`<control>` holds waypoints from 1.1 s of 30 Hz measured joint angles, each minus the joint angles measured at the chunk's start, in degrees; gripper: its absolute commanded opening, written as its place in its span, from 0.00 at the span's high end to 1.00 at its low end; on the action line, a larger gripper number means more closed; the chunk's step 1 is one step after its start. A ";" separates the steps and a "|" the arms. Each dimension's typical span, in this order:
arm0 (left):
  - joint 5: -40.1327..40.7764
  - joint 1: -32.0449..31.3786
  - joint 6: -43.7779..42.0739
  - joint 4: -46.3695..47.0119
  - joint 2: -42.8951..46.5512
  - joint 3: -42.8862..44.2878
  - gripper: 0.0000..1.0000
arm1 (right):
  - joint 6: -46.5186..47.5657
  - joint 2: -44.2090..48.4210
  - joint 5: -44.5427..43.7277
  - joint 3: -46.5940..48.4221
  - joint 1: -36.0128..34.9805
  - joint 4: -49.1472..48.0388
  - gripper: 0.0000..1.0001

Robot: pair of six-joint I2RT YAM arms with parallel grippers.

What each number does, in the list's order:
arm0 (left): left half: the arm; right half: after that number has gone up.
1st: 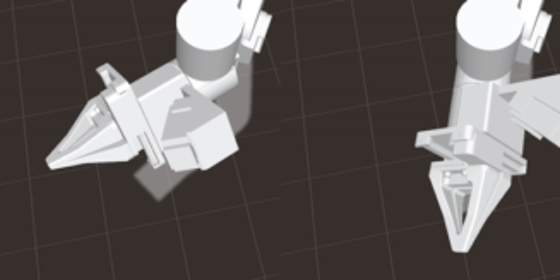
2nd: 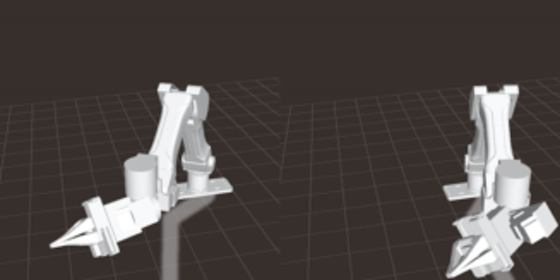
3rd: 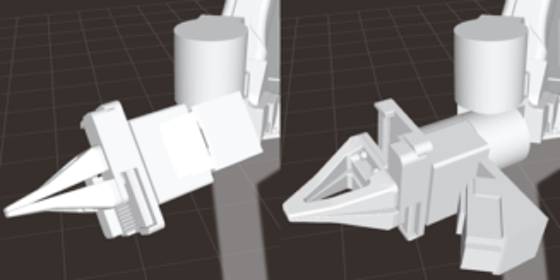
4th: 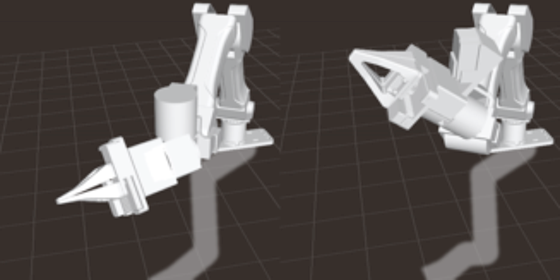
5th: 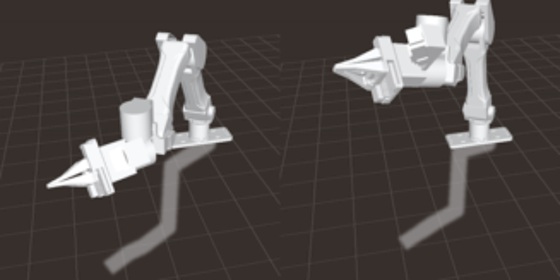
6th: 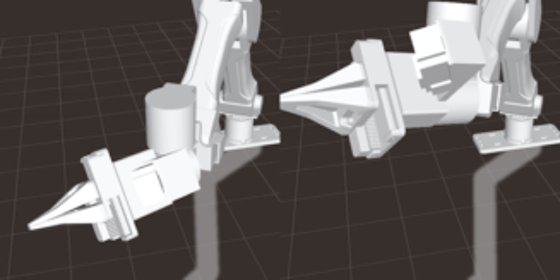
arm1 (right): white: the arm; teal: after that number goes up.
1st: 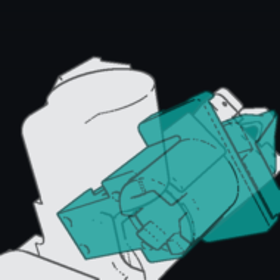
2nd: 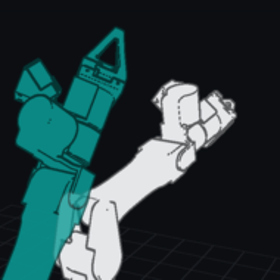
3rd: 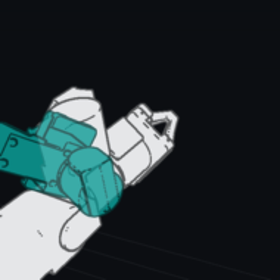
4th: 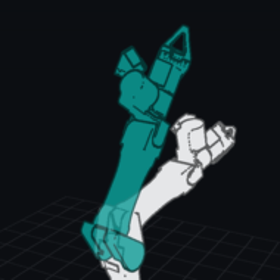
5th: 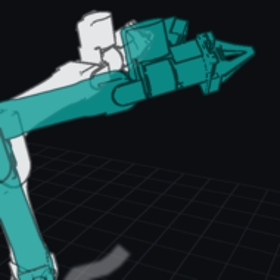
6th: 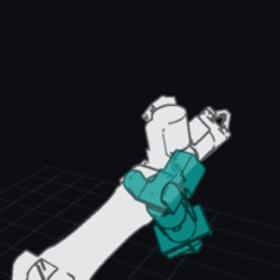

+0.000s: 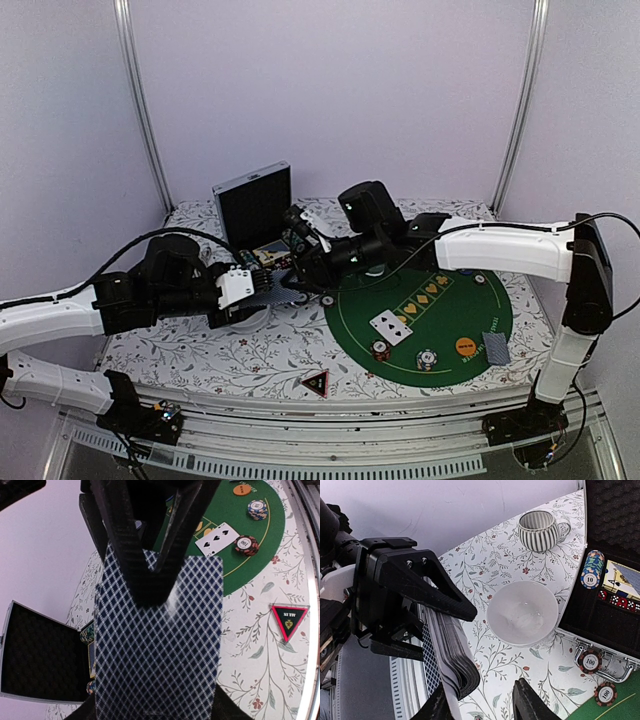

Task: Distribute texas hold em gaming equipment
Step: Pick up the poker card from the face-down deck piles, then flop the poker card in the community card area.

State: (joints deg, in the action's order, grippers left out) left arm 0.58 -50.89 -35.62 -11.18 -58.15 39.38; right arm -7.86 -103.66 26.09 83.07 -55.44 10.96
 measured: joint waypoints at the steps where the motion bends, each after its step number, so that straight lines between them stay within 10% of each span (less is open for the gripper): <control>1: 0.00 0.00 0.00 0.02 0.00 0.00 0.47 | 0.04 0.11 0.04 0.02 0.00 0.33 0.66; 11: 0.11 0.00 0.00 -0.02 0.00 0.00 0.47 | 1.03 0.44 1.53 1.95 0.00 5.35 0.97; 33: -0.02 0.00 0.00 0.00 0.02 0.00 0.47 | 9.51 20.65 -3.76 -1.31 11.56 15.28 0.98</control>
State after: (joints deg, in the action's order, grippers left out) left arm 0.56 -50.89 -35.62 -11.18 -58.13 39.38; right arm 1.65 -83.00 22.33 81.76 -43.88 26.24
